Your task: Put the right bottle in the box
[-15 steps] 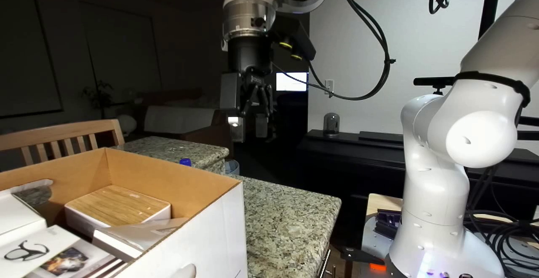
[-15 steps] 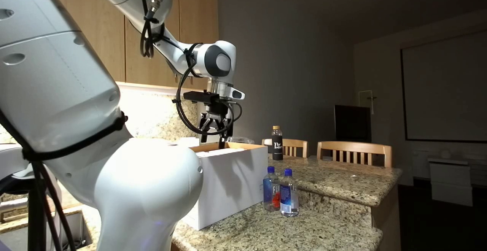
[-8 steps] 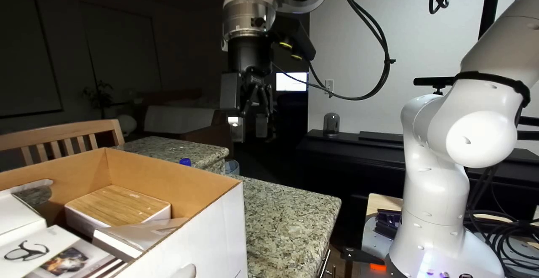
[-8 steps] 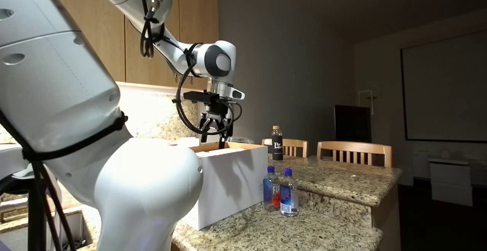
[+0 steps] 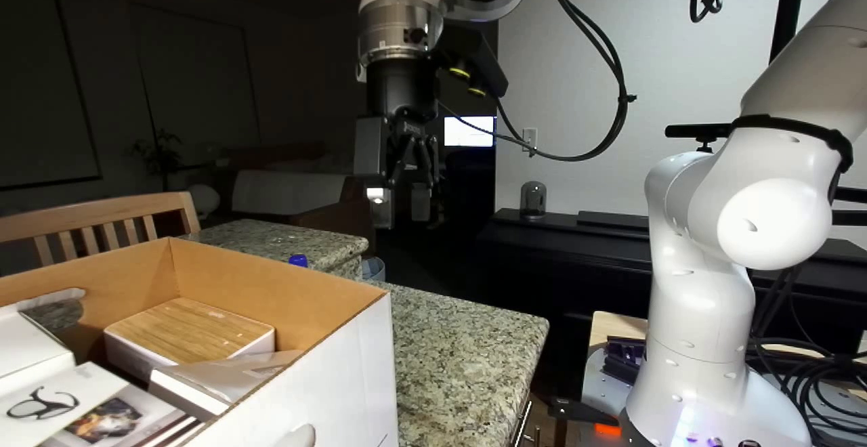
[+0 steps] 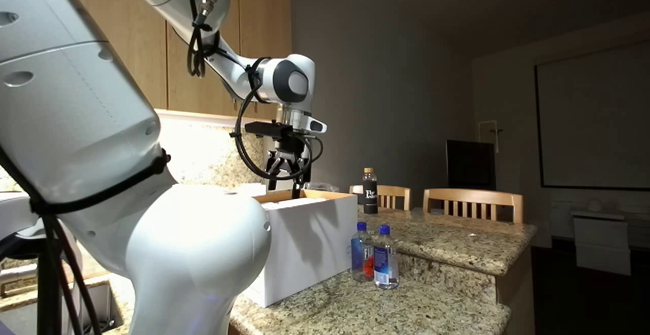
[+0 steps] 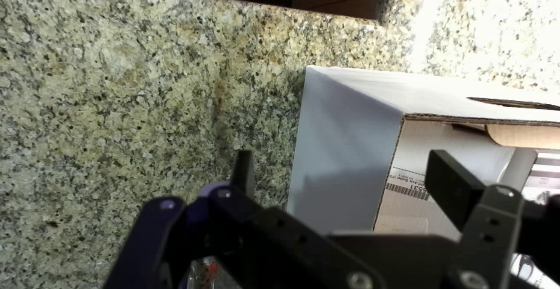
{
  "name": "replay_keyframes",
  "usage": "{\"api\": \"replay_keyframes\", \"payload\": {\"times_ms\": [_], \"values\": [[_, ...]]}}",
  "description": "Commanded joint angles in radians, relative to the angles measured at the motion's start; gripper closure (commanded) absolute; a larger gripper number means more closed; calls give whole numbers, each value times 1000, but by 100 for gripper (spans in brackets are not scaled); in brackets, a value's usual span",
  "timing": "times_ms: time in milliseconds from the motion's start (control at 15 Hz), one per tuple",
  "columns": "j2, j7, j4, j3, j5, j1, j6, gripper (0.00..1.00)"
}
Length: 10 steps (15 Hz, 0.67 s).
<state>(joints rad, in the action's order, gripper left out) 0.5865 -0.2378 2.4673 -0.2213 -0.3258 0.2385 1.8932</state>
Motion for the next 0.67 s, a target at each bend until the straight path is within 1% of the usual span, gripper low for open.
{"api": "replay_keyframes", "payload": {"times_ms": [0,467,533,600], "values": [[1,3,-2,-6,-3,-8,-4,0],[14,-46,2,-35,28,-26,6,0],[12,-47,1,-37,26,-27,1,0],[0,-29,-6,-23,5,-20,-15,0]]}}
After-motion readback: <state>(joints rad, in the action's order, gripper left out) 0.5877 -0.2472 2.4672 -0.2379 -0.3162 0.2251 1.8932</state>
